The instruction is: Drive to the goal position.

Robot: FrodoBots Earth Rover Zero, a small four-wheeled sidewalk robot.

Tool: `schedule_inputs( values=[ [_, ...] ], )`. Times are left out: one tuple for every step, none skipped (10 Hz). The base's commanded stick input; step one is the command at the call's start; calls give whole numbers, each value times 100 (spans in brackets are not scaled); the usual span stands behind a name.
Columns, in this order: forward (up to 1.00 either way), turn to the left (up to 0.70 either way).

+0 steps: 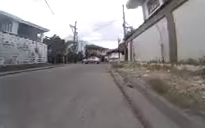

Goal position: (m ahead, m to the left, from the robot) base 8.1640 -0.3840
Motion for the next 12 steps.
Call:
schedule_inputs(
  values=[
    [65,0],
    [65,0],
    [65,0],
    [65,0],
    [65,0],
    [65,0],
    [65,0],
    [65,0],
    [65,0],
    [65,0],
    [65,0],
    [65,0]
  ],
)
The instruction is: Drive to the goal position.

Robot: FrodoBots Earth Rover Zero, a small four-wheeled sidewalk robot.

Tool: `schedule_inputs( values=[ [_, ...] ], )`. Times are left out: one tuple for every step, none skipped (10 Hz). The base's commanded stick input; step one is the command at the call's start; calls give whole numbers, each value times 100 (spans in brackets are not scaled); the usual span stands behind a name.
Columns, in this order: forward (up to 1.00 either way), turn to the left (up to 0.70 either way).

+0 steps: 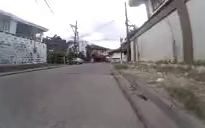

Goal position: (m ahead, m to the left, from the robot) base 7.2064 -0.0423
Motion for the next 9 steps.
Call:
schedule_inputs(
  values=[
    [65,0],
    [65,0],
    [65,0],
    [65,0],
    [65,0],
    [65,0],
    [65,0],
    [65,0],
    [65,0]
  ],
)
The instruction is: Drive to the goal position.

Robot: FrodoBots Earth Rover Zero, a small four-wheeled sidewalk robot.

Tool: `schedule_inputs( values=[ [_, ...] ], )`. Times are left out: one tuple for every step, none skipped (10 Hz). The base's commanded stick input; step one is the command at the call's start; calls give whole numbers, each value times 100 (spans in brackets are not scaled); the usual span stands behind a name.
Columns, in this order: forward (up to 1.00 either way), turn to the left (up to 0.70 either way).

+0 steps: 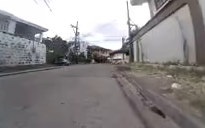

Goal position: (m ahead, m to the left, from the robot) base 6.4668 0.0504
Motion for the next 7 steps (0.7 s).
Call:
schedule_inputs(
  values=[
    [65,0],
    [65,0],
    [65,0],
    [65,0],
    [65,0],
    [65,0],
    [65,0]
  ],
)
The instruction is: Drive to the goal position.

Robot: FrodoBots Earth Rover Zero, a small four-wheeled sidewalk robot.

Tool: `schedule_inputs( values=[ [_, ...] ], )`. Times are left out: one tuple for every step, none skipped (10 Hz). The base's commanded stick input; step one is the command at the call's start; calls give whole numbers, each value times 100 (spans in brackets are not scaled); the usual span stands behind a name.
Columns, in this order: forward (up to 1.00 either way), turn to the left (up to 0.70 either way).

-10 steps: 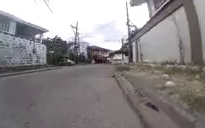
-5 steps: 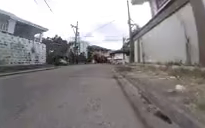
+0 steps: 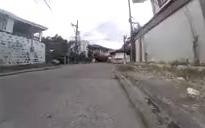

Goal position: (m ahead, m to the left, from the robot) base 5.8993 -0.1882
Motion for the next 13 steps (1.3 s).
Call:
schedule_inputs(
  values=[
    [65,0],
    [65,0],
    [65,0],
    [65,0],
    [65,0],
    [65,0],
    [65,0],
    [65,0],
    [65,0],
    [65,0],
    [65,0],
    [65,0],
    [65,0]
  ],
)
